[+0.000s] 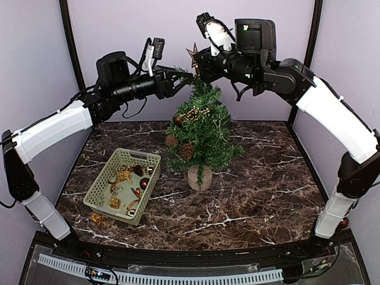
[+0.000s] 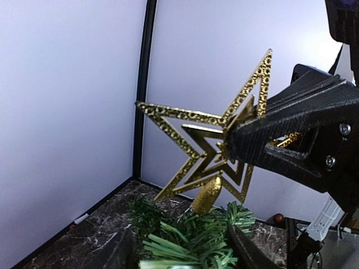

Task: Decorate the small christmas tree
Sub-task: Place the ornament star at the top of the tree.

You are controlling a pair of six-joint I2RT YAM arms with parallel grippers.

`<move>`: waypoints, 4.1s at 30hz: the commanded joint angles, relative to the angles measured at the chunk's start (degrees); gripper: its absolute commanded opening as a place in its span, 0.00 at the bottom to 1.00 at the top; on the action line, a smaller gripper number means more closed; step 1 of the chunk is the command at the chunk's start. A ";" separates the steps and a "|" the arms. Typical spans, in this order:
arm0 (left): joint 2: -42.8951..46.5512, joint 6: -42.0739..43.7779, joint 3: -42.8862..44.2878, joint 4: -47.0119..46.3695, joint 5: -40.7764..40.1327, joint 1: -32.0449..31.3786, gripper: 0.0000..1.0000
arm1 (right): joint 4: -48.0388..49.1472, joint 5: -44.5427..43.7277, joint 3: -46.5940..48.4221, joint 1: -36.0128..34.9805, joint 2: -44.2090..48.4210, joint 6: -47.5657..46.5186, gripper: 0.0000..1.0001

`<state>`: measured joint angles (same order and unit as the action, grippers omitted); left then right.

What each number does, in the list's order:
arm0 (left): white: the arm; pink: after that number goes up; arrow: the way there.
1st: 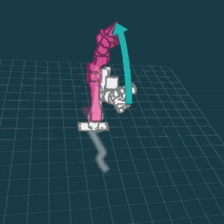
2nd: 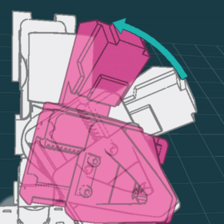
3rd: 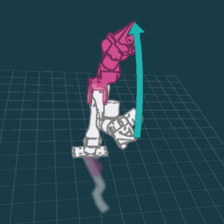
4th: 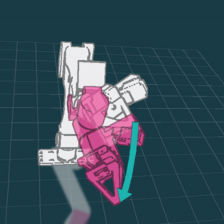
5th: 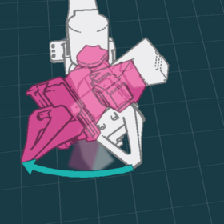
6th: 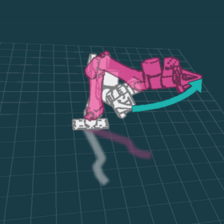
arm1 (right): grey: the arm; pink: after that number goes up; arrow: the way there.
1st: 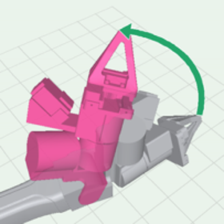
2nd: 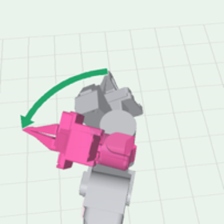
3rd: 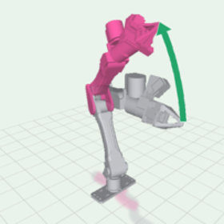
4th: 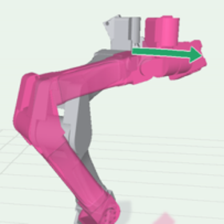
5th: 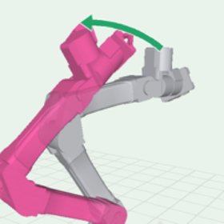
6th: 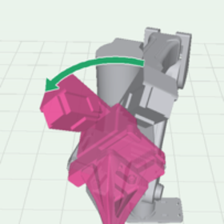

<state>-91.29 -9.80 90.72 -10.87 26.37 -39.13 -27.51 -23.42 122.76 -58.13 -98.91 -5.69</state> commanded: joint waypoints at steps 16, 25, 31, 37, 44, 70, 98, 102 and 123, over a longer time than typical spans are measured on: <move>0.58 0.55 -0.44 -4.08 -0.16 0.01 0.08 | -0.84 -0.23 0.20 -0.08 -0.91 0.60 0.00; 0.75 0.56 -0.72 -4.06 -0.10 0.00 0.00 | 0.41 -0.63 0.25 0.04 -1.34 -0.05 0.00; 0.72 0.48 -0.63 -4.07 -0.02 0.01 0.00 | -0.04 -0.09 3.10 0.08 -2.25 -0.84 0.00; 0.50 0.30 -0.71 -4.19 -0.02 -0.03 0.00 | -0.66 -0.53 3.69 0.03 -2.62 -1.13 0.00; 0.42 0.38 -0.71 -4.24 -0.11 -0.06 0.00 | -2.68 -3.14 2.18 0.07 -2.52 -1.03 0.00; 0.28 0.59 -1.16 -3.92 -1.33 -0.03 0.00 | -9.54 -7.00 -0.12 0.35 -2.17 5.12 0.00; 7.49 0.28 -8.49 -6.01 -5.29 -0.04 0.63 | 0.68 1.68 -10.04 0.32 9.43 8.47 0.82; 10.69 -0.14 -10.22 -3.50 -7.43 -0.06 0.70 | 3.54 2.47 -13.83 0.30 12.87 9.02 0.90; 15.08 -4.79 -15.69 15.91 -15.05 6.00 0.85 | 13.37 5.72 -40.13 14.78 30.44 18.73 0.99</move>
<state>-75.05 -13.72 76.07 2.98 11.53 -34.83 -17.56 -20.49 85.65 -47.24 -69.10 9.21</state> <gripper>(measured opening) 0.851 0.986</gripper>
